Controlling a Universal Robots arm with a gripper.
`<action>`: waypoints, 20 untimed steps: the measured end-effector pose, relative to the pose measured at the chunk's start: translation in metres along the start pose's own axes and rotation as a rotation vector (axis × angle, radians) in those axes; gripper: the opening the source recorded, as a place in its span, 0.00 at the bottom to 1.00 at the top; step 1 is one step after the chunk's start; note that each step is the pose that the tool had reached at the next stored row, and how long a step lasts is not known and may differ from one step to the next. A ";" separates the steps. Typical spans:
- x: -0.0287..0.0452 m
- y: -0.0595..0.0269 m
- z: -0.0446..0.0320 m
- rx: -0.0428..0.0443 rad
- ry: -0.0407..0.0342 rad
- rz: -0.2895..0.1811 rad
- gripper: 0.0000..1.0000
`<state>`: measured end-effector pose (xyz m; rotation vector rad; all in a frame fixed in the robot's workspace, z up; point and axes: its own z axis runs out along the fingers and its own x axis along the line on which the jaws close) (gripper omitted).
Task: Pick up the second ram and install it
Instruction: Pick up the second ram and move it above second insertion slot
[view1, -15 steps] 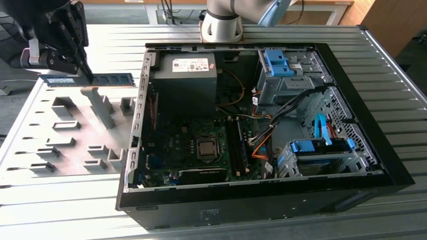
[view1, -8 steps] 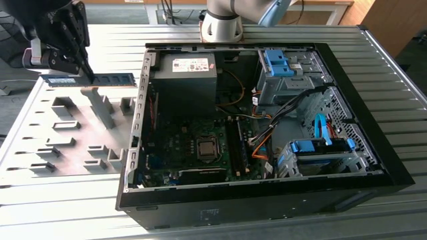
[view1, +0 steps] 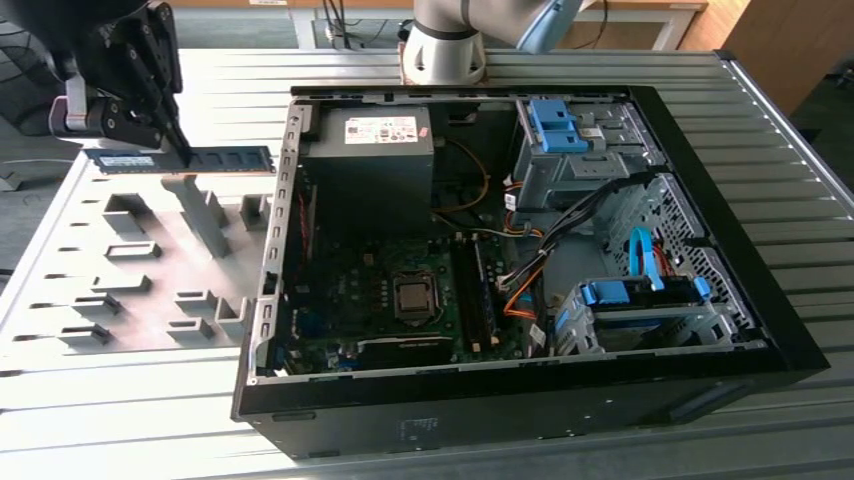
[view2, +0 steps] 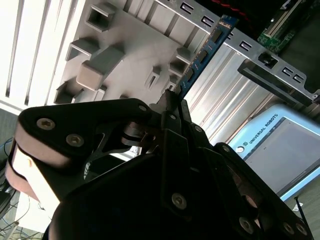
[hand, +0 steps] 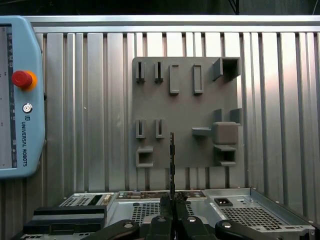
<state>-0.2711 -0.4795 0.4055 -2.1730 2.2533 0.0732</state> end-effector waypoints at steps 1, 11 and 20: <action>0.0000 -0.0003 0.0000 0.0000 0.0000 0.000 0.14; -0.0001 -0.0031 -0.0001 0.0001 0.0000 0.000 0.14; -0.0002 -0.0060 -0.0001 0.0000 0.0000 0.000 0.14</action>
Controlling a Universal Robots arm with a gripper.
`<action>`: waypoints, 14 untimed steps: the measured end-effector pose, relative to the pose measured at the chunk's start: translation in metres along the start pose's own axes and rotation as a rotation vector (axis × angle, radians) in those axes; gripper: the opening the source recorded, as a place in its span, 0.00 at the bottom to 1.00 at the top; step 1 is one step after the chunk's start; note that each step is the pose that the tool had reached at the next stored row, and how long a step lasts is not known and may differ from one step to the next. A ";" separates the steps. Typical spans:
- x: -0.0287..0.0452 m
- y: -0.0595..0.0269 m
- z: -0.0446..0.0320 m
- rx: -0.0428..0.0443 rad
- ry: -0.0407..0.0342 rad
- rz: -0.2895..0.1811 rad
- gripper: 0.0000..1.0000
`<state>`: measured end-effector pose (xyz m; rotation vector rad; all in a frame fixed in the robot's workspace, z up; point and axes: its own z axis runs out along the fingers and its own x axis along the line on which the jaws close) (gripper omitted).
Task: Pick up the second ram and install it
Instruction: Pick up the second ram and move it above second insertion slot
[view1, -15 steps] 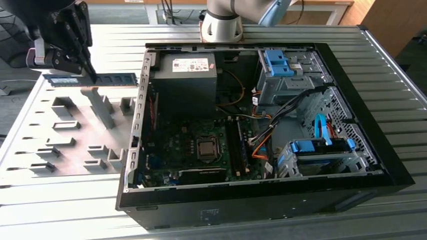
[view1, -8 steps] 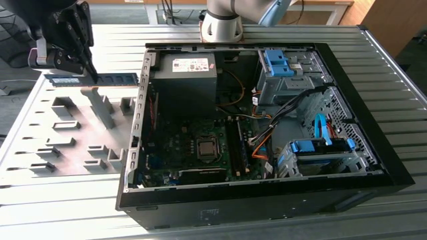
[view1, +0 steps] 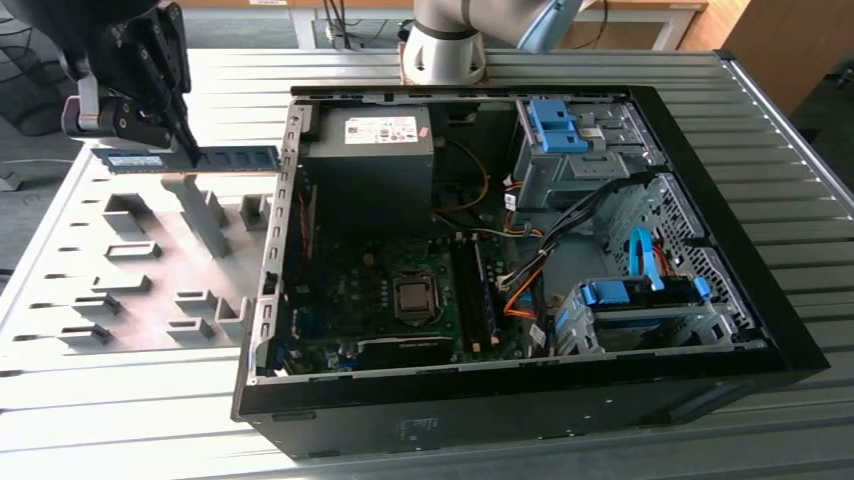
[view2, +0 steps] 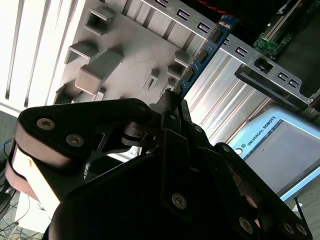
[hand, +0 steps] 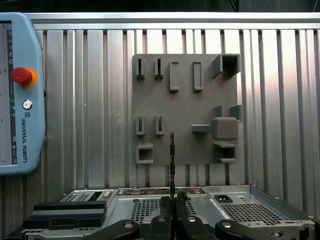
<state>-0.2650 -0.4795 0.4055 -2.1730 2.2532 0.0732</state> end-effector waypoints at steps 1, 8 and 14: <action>0.0000 -0.0004 0.0000 0.0000 -0.0001 0.000 0.14; -0.0001 -0.0036 -0.0001 0.0000 0.0000 0.000 0.14; -0.0002 -0.0059 -0.0001 0.0000 0.0000 0.000 0.14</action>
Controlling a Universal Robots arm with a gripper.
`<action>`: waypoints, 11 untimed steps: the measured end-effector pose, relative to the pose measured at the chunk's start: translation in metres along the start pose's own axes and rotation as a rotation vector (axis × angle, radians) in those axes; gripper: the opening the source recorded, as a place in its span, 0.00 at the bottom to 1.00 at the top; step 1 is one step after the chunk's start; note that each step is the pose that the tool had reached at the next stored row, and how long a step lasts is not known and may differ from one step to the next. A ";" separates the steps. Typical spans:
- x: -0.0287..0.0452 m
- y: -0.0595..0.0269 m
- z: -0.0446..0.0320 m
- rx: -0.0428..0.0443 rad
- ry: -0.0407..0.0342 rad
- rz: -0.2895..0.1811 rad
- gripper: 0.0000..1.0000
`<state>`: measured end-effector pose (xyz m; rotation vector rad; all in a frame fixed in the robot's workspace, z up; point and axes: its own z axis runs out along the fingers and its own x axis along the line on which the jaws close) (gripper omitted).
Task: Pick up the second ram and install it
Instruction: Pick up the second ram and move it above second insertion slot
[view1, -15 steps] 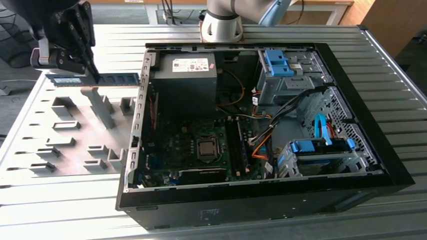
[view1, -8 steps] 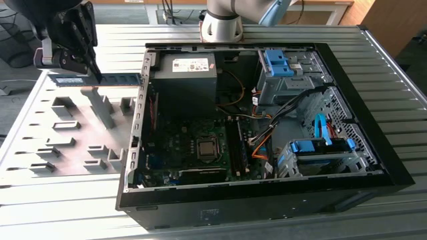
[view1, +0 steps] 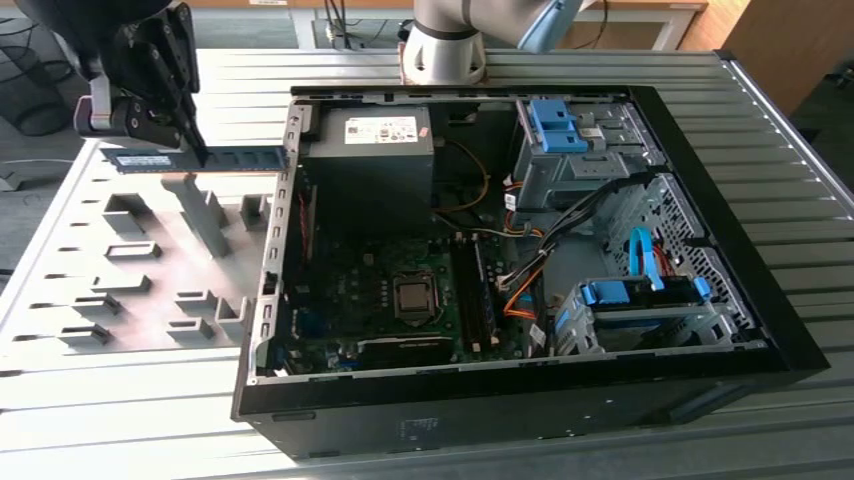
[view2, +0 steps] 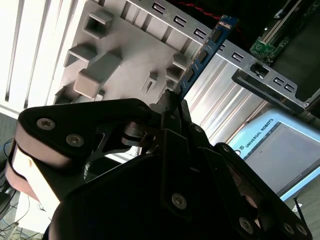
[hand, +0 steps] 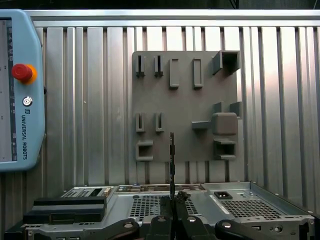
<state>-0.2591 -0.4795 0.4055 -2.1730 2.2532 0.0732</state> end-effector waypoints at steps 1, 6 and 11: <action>0.0000 -0.0003 0.0000 0.0000 0.0000 0.000 0.14; -0.0001 -0.0021 0.0000 0.0001 0.0000 0.000 0.14; -0.0001 -0.0038 -0.0001 0.0000 0.0000 0.000 0.14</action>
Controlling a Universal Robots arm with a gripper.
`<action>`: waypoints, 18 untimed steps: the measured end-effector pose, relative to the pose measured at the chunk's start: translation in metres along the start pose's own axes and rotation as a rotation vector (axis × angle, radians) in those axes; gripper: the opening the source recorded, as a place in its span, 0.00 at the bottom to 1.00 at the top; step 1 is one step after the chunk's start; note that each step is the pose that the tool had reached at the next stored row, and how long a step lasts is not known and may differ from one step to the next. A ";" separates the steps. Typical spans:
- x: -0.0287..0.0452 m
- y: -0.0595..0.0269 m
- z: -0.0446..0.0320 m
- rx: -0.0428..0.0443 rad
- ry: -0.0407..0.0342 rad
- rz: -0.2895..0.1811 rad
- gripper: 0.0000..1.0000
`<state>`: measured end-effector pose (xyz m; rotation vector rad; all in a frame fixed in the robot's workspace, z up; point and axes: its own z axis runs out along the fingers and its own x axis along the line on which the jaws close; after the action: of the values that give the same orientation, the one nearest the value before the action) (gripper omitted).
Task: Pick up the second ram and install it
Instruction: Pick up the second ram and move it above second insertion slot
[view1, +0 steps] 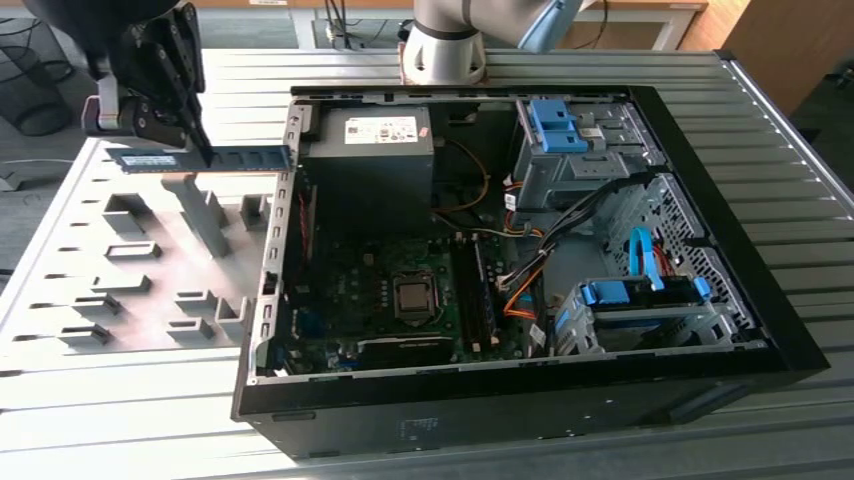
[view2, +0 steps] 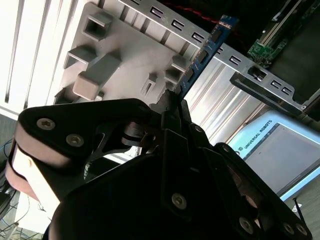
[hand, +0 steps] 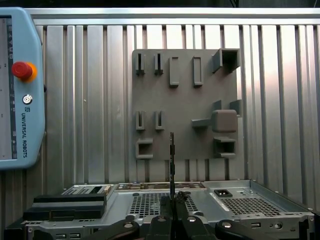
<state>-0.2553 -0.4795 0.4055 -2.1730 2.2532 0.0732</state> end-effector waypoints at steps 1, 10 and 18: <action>0.0000 -0.0003 0.0000 0.0000 0.0000 0.000 0.14; -0.0001 -0.0036 -0.0001 0.0000 0.0000 0.000 0.14; -0.0002 -0.0065 -0.0002 0.0000 0.0000 0.000 0.14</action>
<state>-0.2489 -0.4795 0.4055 -2.1729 2.2533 0.0732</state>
